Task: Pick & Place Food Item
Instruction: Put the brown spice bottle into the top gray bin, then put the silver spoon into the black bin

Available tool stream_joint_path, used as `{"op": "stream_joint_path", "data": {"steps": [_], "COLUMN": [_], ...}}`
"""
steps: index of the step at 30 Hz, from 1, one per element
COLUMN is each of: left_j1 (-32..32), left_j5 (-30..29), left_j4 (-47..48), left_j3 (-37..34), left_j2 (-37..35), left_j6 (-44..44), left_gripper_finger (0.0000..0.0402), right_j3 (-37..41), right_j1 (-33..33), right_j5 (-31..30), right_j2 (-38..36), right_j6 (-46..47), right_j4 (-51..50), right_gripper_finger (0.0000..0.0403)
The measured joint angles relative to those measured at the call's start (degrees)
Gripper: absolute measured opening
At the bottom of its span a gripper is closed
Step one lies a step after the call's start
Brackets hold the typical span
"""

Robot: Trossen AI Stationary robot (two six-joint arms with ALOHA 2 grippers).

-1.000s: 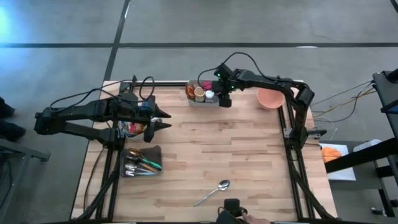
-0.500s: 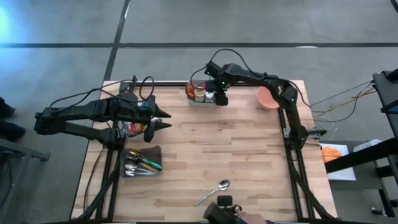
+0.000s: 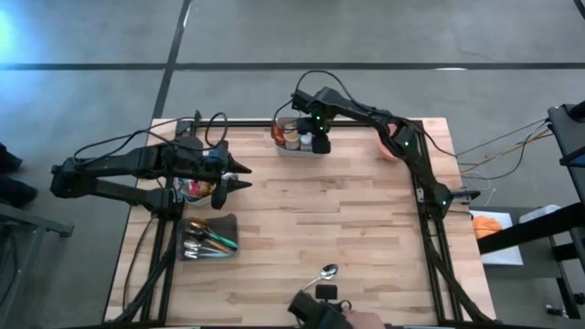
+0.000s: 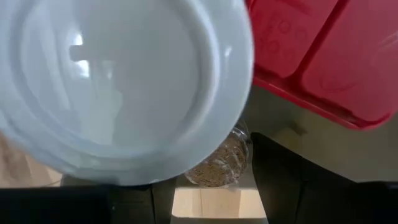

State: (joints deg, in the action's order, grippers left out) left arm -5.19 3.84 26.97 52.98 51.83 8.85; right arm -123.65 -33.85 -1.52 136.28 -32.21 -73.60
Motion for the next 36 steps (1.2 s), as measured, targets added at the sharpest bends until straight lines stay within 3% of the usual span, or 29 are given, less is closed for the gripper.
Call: {"op": "stream_joint_path", "data": {"steps": [4,9,13,24,36], "left_j1": [0.0,-0.04,-0.02,-0.02,0.0], "left_j5": [0.0,0.0,0.0,0.0,0.0], "left_j4": [-0.18,-0.2,-0.21,-0.21,-0.01], "left_j3": [-0.45,-0.77,-0.77,-0.77,-0.79], "left_j2": [0.0,0.02,0.02,0.02,0.02], "left_j6": [0.18,0.21,0.23,0.38,0.36], "left_gripper_finger": [0.0199,0.0199,0.0199,0.0199,0.0199], "right_j3": [-1.59,-1.63,-1.49,-3.15,-3.58], "right_j1": [0.14,0.22,0.24,0.22,0.61], "right_j5": [0.02,-0.05,-0.04,-1.15,-1.66], "right_j2": [0.5,0.26,0.1,-0.44,-7.36], "right_j6": [2.24,4.72,5.01,5.98,12.62], "right_j4": [-0.46,-0.62,-0.63,-1.34,-4.61], "right_gripper_finger": [0.0176,0.0255,0.0289,0.0298,0.0299]}}
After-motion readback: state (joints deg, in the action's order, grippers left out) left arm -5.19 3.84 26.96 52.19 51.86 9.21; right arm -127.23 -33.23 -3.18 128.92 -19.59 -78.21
